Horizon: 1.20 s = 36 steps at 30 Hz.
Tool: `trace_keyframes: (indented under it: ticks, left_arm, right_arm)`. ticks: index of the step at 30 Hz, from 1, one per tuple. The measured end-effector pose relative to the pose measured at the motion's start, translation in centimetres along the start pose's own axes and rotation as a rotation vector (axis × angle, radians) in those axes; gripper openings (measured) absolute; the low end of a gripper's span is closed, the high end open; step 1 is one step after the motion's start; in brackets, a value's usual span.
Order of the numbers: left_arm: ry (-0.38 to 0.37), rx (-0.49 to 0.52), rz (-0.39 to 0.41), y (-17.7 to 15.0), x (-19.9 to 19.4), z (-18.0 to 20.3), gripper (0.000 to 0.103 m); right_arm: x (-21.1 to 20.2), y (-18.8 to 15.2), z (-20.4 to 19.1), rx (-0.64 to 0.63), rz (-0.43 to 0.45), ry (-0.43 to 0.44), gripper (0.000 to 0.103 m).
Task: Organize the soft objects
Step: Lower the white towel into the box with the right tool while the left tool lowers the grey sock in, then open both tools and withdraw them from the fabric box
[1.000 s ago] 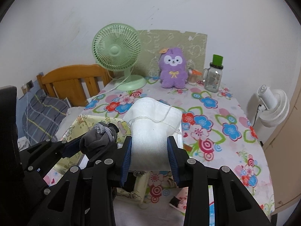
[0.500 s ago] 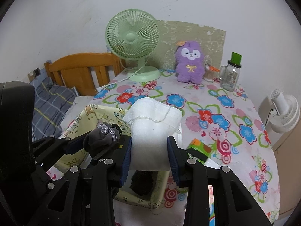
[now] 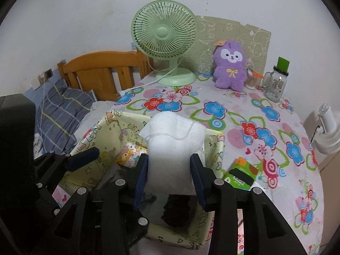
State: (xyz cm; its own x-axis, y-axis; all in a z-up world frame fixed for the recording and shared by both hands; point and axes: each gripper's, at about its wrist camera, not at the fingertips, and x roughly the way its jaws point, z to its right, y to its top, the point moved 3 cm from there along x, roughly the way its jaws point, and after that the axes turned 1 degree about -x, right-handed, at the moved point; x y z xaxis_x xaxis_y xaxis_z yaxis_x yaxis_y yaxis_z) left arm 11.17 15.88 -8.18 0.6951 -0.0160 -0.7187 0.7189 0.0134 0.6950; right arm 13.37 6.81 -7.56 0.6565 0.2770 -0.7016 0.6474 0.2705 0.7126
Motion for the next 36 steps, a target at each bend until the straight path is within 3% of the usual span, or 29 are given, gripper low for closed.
trace_keyframes:
  ticks: [4, 9, 18, 36]
  left_arm:
    - [0.001, -0.006, -0.006, 0.0, 0.0, -0.1, 0.080]
    - [-0.002, -0.008, 0.003, 0.0, -0.2, -0.1, 0.083]
    - [-0.015, 0.005, 0.024, 0.1, -1.1, 1.1, 0.091]
    - [-0.021, 0.040, 0.073, 0.5, -3.6, 5.1, 0.097]
  right_arm:
    - [0.1, 0.0, -0.2, -0.003, -0.007, 0.013, 0.045]
    - [-0.3, -0.1, 0.2, -0.001, 0.008, -0.018, 0.072]
    - [-1.8, -0.3, 1.2, 0.002, 0.044, -0.061, 0.080]
    - [-5.8, -1.1, 4.2, 0.038, 0.103, -0.089, 0.085]
